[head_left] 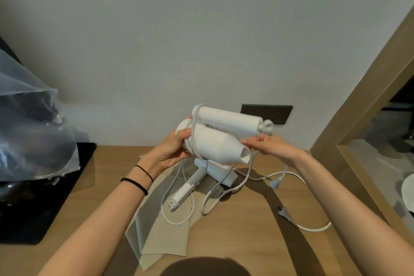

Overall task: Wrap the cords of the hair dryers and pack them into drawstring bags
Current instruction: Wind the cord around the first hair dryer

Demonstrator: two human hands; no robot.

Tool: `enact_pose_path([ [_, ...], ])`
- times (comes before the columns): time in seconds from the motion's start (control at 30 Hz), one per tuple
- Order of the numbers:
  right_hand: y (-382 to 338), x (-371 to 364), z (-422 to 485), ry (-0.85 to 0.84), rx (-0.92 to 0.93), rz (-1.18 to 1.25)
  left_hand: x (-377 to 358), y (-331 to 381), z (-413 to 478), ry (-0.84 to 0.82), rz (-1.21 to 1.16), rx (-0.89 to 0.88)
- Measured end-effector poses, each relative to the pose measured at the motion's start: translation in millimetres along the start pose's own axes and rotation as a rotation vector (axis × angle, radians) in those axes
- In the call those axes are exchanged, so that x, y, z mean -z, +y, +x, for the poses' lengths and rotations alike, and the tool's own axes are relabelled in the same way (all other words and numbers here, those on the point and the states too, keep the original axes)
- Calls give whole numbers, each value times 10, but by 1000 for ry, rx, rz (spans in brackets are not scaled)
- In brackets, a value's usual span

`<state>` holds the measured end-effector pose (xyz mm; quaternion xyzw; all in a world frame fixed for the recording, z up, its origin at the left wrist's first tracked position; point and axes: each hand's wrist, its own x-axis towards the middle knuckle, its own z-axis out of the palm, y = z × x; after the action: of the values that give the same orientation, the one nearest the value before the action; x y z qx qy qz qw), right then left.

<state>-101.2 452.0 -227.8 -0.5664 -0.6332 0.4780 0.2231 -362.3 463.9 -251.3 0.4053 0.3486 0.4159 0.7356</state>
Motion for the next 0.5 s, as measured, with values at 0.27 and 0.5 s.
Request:
enact_pose_path([
  [0.27, -196, 46, 81, 22, 20, -78, -28, 110, -16, -252, 468, -9],
  [0.5, -272, 39, 3, 1, 55, -196, -90, 92, -17, -153, 693, -32],
])
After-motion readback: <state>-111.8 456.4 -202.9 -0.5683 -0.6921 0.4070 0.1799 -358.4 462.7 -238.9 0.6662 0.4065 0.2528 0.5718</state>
